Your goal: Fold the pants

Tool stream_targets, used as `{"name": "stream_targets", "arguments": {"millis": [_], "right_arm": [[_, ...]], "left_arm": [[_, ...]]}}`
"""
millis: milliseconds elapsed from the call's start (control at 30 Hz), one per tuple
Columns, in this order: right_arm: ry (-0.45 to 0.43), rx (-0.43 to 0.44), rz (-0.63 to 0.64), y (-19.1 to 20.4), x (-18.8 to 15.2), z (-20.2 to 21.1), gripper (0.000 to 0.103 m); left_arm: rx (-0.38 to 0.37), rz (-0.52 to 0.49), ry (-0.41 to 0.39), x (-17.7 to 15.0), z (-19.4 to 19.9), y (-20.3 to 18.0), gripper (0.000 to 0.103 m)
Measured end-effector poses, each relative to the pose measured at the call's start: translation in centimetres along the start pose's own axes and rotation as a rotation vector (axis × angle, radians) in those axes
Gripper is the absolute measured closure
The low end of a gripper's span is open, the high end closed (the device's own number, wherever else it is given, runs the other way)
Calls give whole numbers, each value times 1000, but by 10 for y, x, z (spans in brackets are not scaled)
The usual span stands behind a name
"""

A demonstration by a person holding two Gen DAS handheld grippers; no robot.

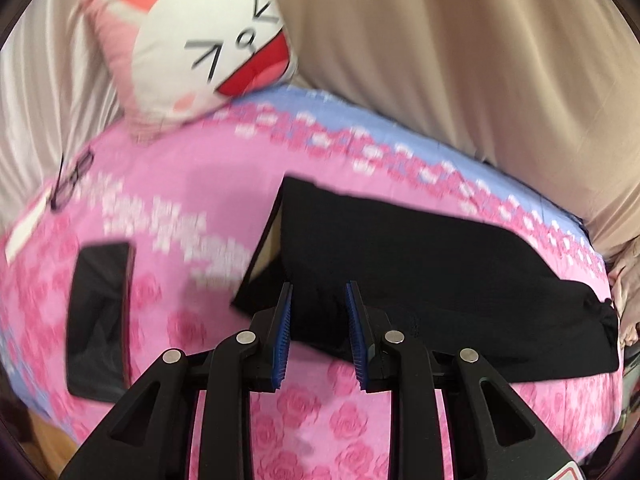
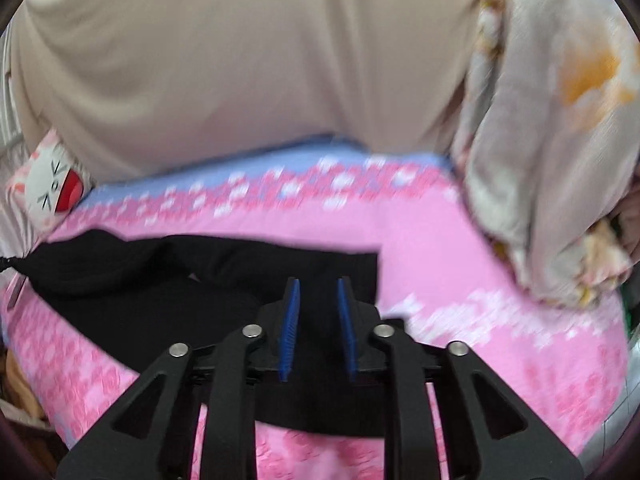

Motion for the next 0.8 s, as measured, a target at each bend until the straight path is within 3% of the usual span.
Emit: {"name": "stream_targets", "arguments": {"millis": [67, 200, 267, 400, 433, 467, 500, 533, 567, 667, 800], "right_arm": [[21, -23, -7, -3, -6, -16, 46], [26, 19, -119, -14, 14, -45, 42], [37, 20, -186, -23, 27, -57, 24], [137, -9, -329, -47, 40, -101, 23], [163, -2, -341, -48, 39, -109, 25], [187, 5, -340, -47, 37, -117, 42], [216, 11, -316, -41, 33, -124, 51], [216, 10, -282, -36, 33, -127, 76], [210, 16, -253, -29, 36, -126, 95], [87, 47, -100, 2, 62, -87, 95], [-117, 51, 102, 31, 85, 17, 96]], "left_arm": [[38, 19, 27, -15, -10, 8, 95], [50, 91, 67, -35, -25, 27, 95], [59, 108, 79, -42, -29, 32, 95], [55, 104, 92, -45, -30, 28, 94], [48, 102, 91, -45, -28, 23, 92], [46, 98, 90, -44, -28, 20, 82], [44, 94, 89, -42, -27, 17, 67], [42, 91, 88, -41, -26, 13, 60], [39, 87, 84, -39, -26, 9, 56], [56, 67, 99, -37, -30, 4, 56], [81, 46, 115, -37, -33, 2, 55]]}}
Point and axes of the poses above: each gripper's, at about its wrist camera, not at the fingertips, and z roughly against the way its jaws point, y to its left, x to its top, the point moved 10 cm from there along -z, roughly the way its jaws point, and after that the axes turned 12 degrees about -z, right-handed, at the moved point
